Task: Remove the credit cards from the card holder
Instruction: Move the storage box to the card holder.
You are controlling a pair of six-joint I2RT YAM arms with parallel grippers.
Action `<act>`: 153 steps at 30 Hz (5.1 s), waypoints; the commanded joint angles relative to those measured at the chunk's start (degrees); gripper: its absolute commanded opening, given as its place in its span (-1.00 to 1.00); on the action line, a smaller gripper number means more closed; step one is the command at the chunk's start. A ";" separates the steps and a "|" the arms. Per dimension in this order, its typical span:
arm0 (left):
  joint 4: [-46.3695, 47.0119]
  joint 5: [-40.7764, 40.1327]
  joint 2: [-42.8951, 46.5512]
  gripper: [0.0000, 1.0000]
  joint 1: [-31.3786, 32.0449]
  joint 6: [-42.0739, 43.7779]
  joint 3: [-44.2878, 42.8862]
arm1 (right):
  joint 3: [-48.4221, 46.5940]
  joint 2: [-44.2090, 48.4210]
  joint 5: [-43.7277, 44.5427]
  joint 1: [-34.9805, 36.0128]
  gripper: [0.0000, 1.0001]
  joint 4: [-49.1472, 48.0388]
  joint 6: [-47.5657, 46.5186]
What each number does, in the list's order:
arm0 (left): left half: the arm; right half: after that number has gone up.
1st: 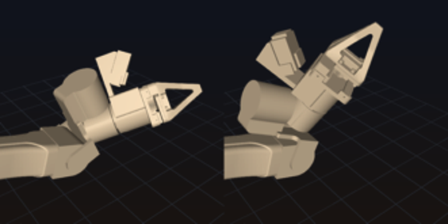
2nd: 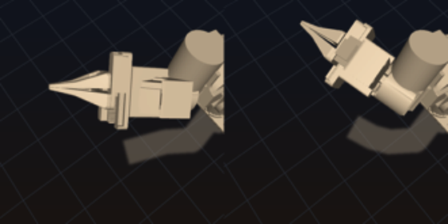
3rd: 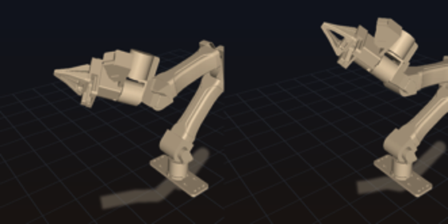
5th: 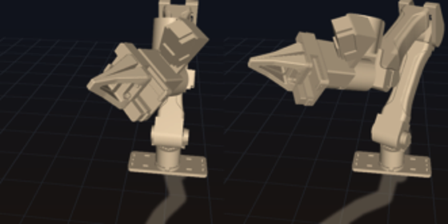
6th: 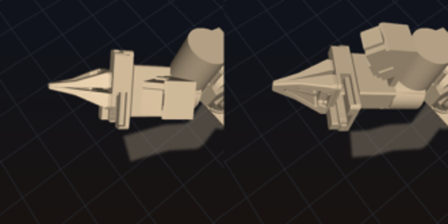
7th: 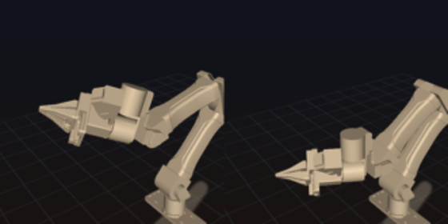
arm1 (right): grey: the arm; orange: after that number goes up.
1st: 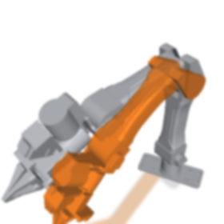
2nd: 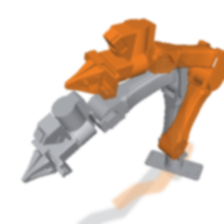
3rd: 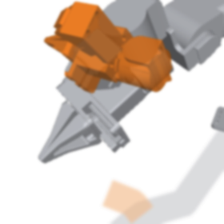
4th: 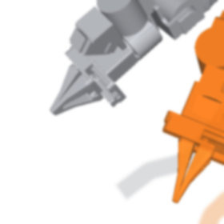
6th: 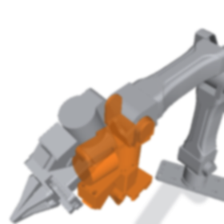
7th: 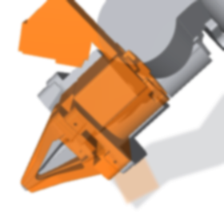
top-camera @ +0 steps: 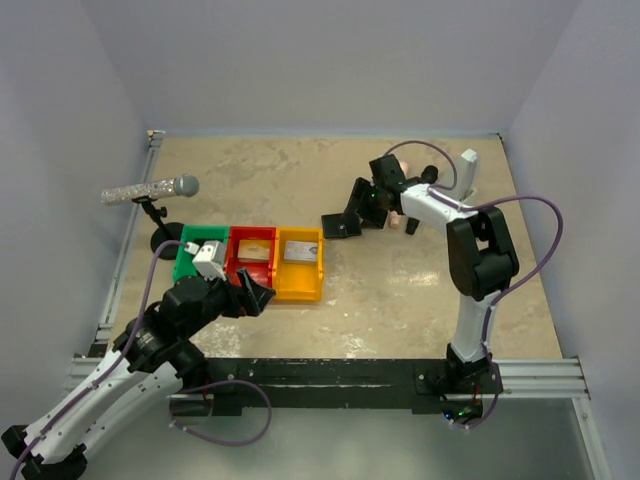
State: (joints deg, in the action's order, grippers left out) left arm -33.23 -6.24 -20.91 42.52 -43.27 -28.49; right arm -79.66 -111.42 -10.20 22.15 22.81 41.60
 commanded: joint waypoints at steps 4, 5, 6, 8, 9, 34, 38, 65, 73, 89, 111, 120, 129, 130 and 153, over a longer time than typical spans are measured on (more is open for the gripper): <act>0.80 -0.70 1.75 0.88 0.28 -0.06 1.07 | 0.91 0.94 0.44 0.08 0.30 1.80 5.06; 0.80 -0.62 1.57 0.88 0.19 -0.33 0.98 | 0.47 0.85 0.70 0.08 0.30 2.24 5.76; 0.71 -0.53 1.40 0.88 0.37 -0.41 0.89 | 0.21 0.94 1.05 0.08 0.30 2.68 6.55; 0.45 -0.53 1.31 0.87 0.28 -0.50 0.63 | -0.58 0.41 1.67 0.08 0.30 3.64 7.35; 0.19 -0.79 1.48 0.87 0.28 -0.50 0.72 | -1.02 0.15 1.58 0.08 0.29 4.00 7.44; 0.27 -1.41 2.54 0.87 0.28 -1.03 1.60 | -4.52 5.43 9.75 0.70 0.34 5.65 -1.25; 0.71 -1.14 0.96 0.87 0.28 -0.77 1.33 | -14.54 -0.63 10.02 1.22 0.32 12.34 -5.03; 0.27 -2.20 -0.19 0.87 0.28 -2.00 1.33 | -42.95 -20.16 19.43 6.50 -0.19 40.03 -16.20; 1.06 -1.50 0.87 0.86 0.28 -3.14 2.39 | -18.12 -3.14 14.25 6.59 0.15 16.36 -14.71; 4.23 0.44 -26.38 0.68 0.37 3.54 -13.96 | -15.08 7.01 20.73 7.64 0.98 13.47 -19.47; 1.07 -0.53 -18.12 0.68 0.37 0.29 -8.69 | -2.42 0.94 9.85 6.59 0.98 -18.70 15.87; 1.33 -0.26 -18.03 0.67 0.37 -0.59 -7.54 | -7.45 -3.54 10.11 5.80 0.98 -9.27 20.97; 0.45 -0.44 -17.50 0.67 0.37 -0.77 -7.11 | -11.92 -8.20 9.58 4.13 0.98 -2.69 21.76; 0.54 -0.44 -17.42 0.67 0.37 -0.77 -7.02 | -12.19 -8.55 9.49 4.13 0.98 -2.25 21.76; 2.21 0.62 -15.83 0.67 0.37 -1.38 -5.26 | -13.97 -5.76 -0.78 2.81 0.98 10.62 17.19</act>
State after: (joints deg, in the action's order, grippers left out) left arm -32.64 -6.15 -36.67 42.57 -43.97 -33.85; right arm -96.33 -121.62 -7.75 25.96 33.45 58.83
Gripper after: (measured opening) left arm 0.839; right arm 0.987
